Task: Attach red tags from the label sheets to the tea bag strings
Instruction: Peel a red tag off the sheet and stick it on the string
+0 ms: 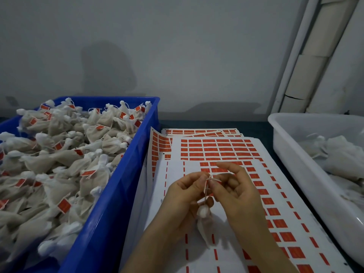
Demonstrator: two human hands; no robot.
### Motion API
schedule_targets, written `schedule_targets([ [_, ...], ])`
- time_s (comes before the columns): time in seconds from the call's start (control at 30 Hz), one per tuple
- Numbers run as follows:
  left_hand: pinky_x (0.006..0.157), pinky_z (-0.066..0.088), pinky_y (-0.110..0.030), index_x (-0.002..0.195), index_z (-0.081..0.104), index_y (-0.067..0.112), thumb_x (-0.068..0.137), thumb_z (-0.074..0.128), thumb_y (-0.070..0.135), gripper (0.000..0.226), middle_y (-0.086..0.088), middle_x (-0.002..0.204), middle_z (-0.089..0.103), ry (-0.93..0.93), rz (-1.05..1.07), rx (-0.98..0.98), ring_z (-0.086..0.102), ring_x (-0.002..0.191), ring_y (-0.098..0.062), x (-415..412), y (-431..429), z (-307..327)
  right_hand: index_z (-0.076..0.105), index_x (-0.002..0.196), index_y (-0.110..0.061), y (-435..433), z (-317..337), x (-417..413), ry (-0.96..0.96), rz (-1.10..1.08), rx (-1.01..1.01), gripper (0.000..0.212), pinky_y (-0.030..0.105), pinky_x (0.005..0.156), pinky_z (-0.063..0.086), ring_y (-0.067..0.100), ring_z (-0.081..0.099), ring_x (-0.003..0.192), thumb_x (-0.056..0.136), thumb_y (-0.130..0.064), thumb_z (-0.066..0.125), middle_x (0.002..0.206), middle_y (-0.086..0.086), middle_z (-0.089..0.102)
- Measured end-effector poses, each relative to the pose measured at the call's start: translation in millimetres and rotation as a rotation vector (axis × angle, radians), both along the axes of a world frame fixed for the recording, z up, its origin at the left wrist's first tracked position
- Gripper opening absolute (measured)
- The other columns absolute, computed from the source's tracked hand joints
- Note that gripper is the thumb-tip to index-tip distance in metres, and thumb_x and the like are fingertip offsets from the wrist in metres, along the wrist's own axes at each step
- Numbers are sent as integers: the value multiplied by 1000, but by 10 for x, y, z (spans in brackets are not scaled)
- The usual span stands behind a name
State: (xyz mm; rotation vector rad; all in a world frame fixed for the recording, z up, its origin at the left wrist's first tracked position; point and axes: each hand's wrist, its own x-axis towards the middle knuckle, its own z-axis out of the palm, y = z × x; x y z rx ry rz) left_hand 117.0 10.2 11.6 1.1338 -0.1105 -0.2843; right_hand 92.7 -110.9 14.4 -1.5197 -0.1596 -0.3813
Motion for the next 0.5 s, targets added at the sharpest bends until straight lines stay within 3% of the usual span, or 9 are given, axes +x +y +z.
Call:
schedule_targets([
  [0.1, 78, 56, -38, 85, 76, 17, 75, 64, 28, 19, -12, 94, 71, -8, -7, 4, 68, 87, -25, -7, -7, 10, 57, 101, -31, -5, -13, 3, -3, -9, -4, 27, 8, 60, 49, 0, 65, 85, 81, -14, 64, 85, -16, 67],
  [0.2, 74, 56, -33, 86, 75, 17, 80, 60, 30, 22, -13, 97, 71, -10, -2, 31, 68, 89, -26, -16, -12, 21, 56, 101, -32, -1, -13, 6, 3, -32, -7, 28, 7, 61, 48, -3, 64, 87, 75, -26, 64, 88, -23, 66],
  [0.3, 74, 55, -29, 92, 74, 16, 82, 51, 43, 38, -14, 101, 71, -25, 8, 78, 69, 93, -25, -21, -17, 43, 56, 98, -34, -16, -26, 24, 24, -77, -6, 25, 4, 61, 46, -9, 61, 87, 78, -23, 65, 87, -30, 64],
  [0.5, 71, 55, -24, 86, 75, 28, 62, 71, 32, 24, 0, 98, 72, -126, 20, 177, 69, 92, -20, -45, -80, 39, 57, 100, -31, -62, -40, 35, 40, -96, 1, 23, 6, 60, 47, -7, 62, 86, 82, -18, 63, 88, -26, 65],
])
